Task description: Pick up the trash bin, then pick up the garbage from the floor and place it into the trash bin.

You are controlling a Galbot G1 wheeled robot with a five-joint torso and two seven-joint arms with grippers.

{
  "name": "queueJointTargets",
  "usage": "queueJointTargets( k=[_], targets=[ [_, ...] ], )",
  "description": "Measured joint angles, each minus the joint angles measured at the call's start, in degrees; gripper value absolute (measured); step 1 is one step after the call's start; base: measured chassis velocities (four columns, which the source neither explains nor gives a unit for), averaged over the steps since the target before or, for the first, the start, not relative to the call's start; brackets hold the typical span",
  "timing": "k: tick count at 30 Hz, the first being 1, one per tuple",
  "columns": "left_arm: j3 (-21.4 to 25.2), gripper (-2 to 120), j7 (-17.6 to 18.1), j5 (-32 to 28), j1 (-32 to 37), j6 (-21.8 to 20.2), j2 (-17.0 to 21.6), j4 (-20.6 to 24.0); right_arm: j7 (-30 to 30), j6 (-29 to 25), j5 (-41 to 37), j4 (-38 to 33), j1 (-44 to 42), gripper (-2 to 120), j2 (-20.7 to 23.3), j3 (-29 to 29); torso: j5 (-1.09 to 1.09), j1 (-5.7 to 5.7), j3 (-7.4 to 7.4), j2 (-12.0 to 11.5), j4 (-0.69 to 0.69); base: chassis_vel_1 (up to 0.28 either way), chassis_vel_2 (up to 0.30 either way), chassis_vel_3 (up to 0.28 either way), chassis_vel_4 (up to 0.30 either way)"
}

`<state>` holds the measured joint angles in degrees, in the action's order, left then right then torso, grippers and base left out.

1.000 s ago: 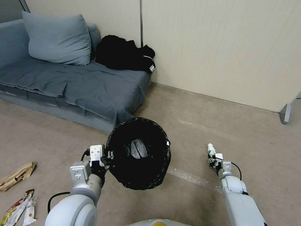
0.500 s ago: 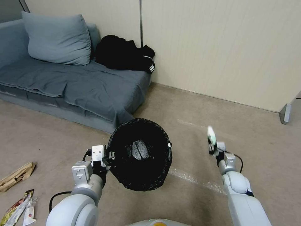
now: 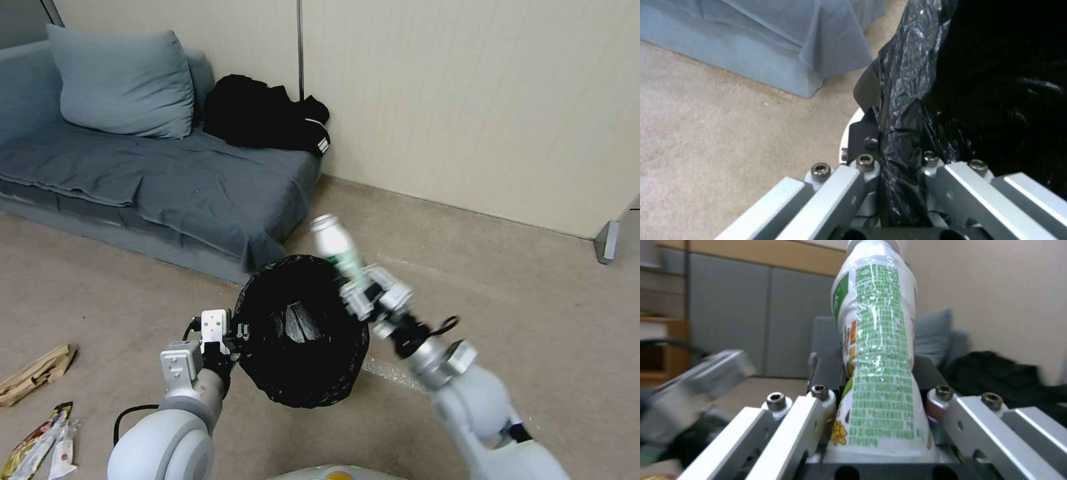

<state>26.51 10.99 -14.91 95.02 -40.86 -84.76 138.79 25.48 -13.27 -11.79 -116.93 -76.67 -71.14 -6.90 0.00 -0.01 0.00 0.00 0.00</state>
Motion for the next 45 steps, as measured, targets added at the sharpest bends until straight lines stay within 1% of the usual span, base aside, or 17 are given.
queueJointTargets(
  k=[3,7,13,23,25,26,27,30,32,33,35,36,37,39,41,42,45],
  targets=[
    [-0.3,0,0.0,0.0,-0.1,0.0,-0.3,-0.1,-0.6,0.3,2.5,5.4,2.4,21,-0.6,4.9,0.00,0.00,0.00,0.0,0.01,0.000,0.000,0.000,0.000],
    [-0.5,0,0.0,0.1,-0.1,0.0,-0.5,-0.2,-1.3,0.3,3.8,10.6,4.3,20,-2.3,7.1,0.00,0.00,0.00,0.0,0.00,0.000,0.000,0.000,0.000],
    [-0.5,0,0.1,0.3,-0.1,0.0,-0.6,-0.2,-1.4,-0.3,4.5,14.6,5.1,20,-3.5,7.4,0.00,0.00,0.00,0.0,0.00,0.000,0.000,0.000,0.000],
    [-0.7,0,0.0,0.4,0.2,-0.1,-0.4,-0.2,-1.0,-1.0,5.2,15.7,3.9,19,-3.3,5.4,0.00,0.00,0.00,0.0,0.00,0.000,0.000,0.000,0.000],
    [-0.7,0,-0.2,0.4,0.2,-0.1,-0.3,-0.2,-0.9,-1.0,5.6,15.7,3.6,28,-3.3,5.0,0.00,0.00,0.00,0.0,0.00,0.000,0.000,0.000,0.000],
    [-0.7,0,-0.2,0.4,0.2,-0.1,-0.3,-0.2,-0.9,-1.0,5.6,15.7,3.6,28,-3.3,5.0,0.00,0.00,0.00,0.0,0.00,0.000,0.000,0.000,0.000],
    [-0.7,0,-0.2,0.3,0.1,-0.1,-0.2,-0.1,-0.9,-1.0,5.7,15.5,3.4,34,-3.2,4.8,0.01,0.00,0.00,0.0,0.00,0.000,0.000,0.000,0.000],
    [-0.6,0,-0.2,0.3,0.0,-0.1,-0.2,-0.1,-0.9,-1.0,5.7,15.1,3.2,39,-3.1,4.6,0.00,0.00,0.00,0.0,0.00,0.000,0.000,0.000,0.000],
    [-0.6,0,-0.3,0.3,-0.1,-0.1,-0.2,-0.1,-0.4,-1.0,5.7,14.1,2.5,53,-2.7,3.9,0.00,0.00,0.00,0.0,0.00,0.000,0.000,0.000,0.000],
    [-0.6,0,-0.3,0.3,-0.1,-0.1,-0.2,-0.1,-0.4,-1.0,5.7,14.1,2.5,53,-2.7,3.9,0.00,0.00,0.00,0.0,0.00,0.000,0.000,0.000,0.000],
    [-0.4,0,0.1,0.5,-0.1,-0.1,-0.1,-0.1,-0.1,-1.0,5.7,13.7,2.1,63,-2.3,3.2,0.00,0.00,0.00,0.0,0.00,0.000,0.000,0.000,0.000],
    [-0.4,0,0.1,0.5,-0.1,-0.1,-0.1,-0.1,-0.1,-1.0,5.7,13.7,2.1,63,-2.3,3.2,0.00,0.00,0.00,0.0,0.00,0.000,0.000,0.000,0.000],
    [-0.3,0,0.2,0.5,-0.3,-0.1,-0.1,-0.1,0.1,-0.9,5.7,13.6,1.8,70,-2.2,2.7,0.01,0.00,0.00,0.0,0.00,0.000,0.000,0.000,0.000],
    [-0.3,0,0.2,0.5,-0.3,-0.1,-0.2,-0.2,0.2,-0.9,5.7,13.4,1.8,73,-2.2,2.6,0.02,0.00,0.00,0.0,0.00,0.000,0.000,0.000,0.000],
    [-0.3,0,0.2,0.5,-0.5,-0.1,-0.2,-0.2,0.3,-0.9,5.7,12.9,1.4,84,-1.9,2.1,0.01,0.00,0.00,0.0,0.00,0.000,0.000,0.000,0.000],
    [-0.3,0,0.2,0.5,-0.5,-0.1,-0.2,-0.2,0.3,-0.9,5.7,12.9,1.4,84,-1.9,2.1,0.01,0.00,0.00,0.0,0.00,0.000,0.000,0.000,0.000],
    [-0.1,0,0.2,0.7,-0.5,0.0,0.0,-0.4,0.3,-1.0,5.7,11.2,0.6,98,-1.3,1.1,0.01,0.00,0.00,0.0,0.00,0.000,0.000,0.000,0.000]
  ],
)
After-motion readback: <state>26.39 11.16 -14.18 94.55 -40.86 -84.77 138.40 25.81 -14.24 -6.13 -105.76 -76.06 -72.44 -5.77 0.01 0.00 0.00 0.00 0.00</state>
